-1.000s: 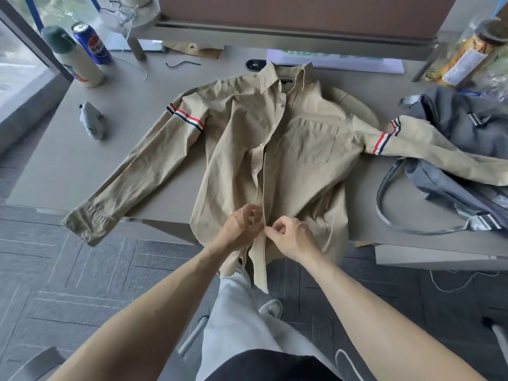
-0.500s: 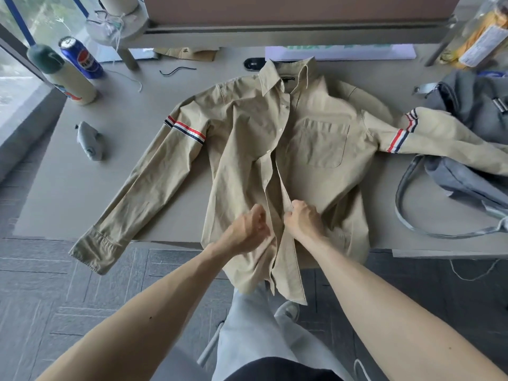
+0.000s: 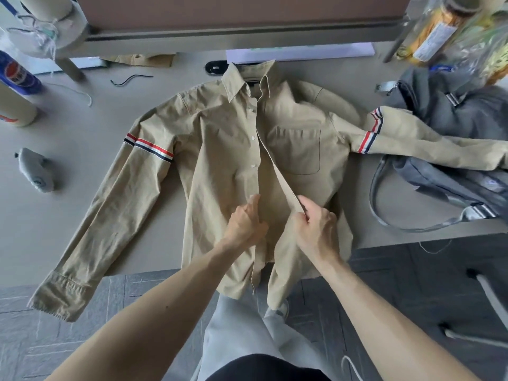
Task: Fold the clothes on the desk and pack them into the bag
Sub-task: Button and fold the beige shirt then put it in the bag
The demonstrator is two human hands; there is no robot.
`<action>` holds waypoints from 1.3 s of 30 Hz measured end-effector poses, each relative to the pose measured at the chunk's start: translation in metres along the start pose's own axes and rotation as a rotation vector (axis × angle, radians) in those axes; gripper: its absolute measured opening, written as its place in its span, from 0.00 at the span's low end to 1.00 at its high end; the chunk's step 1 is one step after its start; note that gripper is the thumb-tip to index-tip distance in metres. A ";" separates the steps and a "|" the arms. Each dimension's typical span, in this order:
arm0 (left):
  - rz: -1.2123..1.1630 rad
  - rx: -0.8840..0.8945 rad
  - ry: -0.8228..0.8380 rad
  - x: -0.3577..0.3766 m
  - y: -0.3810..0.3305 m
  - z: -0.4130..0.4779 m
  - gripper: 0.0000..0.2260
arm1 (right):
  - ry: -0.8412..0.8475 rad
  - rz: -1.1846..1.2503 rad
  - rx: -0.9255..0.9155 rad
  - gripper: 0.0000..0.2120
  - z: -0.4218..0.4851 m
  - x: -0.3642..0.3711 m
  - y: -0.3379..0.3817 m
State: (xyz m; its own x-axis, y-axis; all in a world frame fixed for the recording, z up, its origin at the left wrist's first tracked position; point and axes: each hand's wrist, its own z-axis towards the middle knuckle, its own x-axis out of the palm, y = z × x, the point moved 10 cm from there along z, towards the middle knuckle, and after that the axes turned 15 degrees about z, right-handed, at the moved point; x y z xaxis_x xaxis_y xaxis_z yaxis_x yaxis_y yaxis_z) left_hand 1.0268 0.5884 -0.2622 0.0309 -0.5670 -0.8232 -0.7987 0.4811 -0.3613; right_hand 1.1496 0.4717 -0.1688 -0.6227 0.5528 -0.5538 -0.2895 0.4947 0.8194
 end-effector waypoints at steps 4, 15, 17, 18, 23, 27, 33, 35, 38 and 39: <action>0.093 0.037 0.142 0.015 0.000 -0.001 0.29 | -0.158 0.110 -0.080 0.15 0.001 -0.034 0.023; 0.026 0.007 0.263 0.018 0.012 -0.003 0.24 | -0.383 0.307 -0.101 0.18 0.028 -0.107 0.055; 0.058 0.016 0.266 0.019 0.012 -0.002 0.27 | -0.405 0.321 -0.110 0.19 0.029 -0.116 0.059; 0.071 0.021 0.265 0.019 0.012 -0.002 0.28 | -0.415 0.323 -0.118 0.19 0.029 -0.119 0.060; 0.169 0.074 0.334 0.020 0.007 -0.002 0.32 | -0.443 0.356 -0.125 0.19 0.029 -0.135 0.055; 0.177 0.133 0.374 0.022 0.003 -0.001 0.32 | -0.154 0.254 -0.248 0.13 0.021 -0.091 0.073; 0.003 0.150 0.370 0.019 0.015 -0.009 0.38 | 0.291 0.137 -0.136 0.14 -0.014 0.001 0.046; -0.170 0.133 0.417 0.020 0.022 -0.019 0.40 | 0.384 0.078 -0.128 0.13 -0.027 0.029 0.038; -0.401 0.070 0.463 0.027 0.033 -0.043 0.34 | 0.519 0.042 -0.023 0.19 -0.041 0.066 0.016; -0.396 0.058 0.395 0.023 0.039 -0.050 0.30 | 0.575 0.018 0.010 0.22 -0.045 0.076 0.009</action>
State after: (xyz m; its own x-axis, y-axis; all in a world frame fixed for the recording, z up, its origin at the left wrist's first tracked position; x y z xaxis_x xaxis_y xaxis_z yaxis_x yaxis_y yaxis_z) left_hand 0.9662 0.5609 -0.2729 0.0853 -0.9139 -0.3969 -0.7375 0.2099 -0.6419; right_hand 1.0670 0.4879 -0.1969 -0.9235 0.1086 -0.3678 -0.2703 0.4960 0.8252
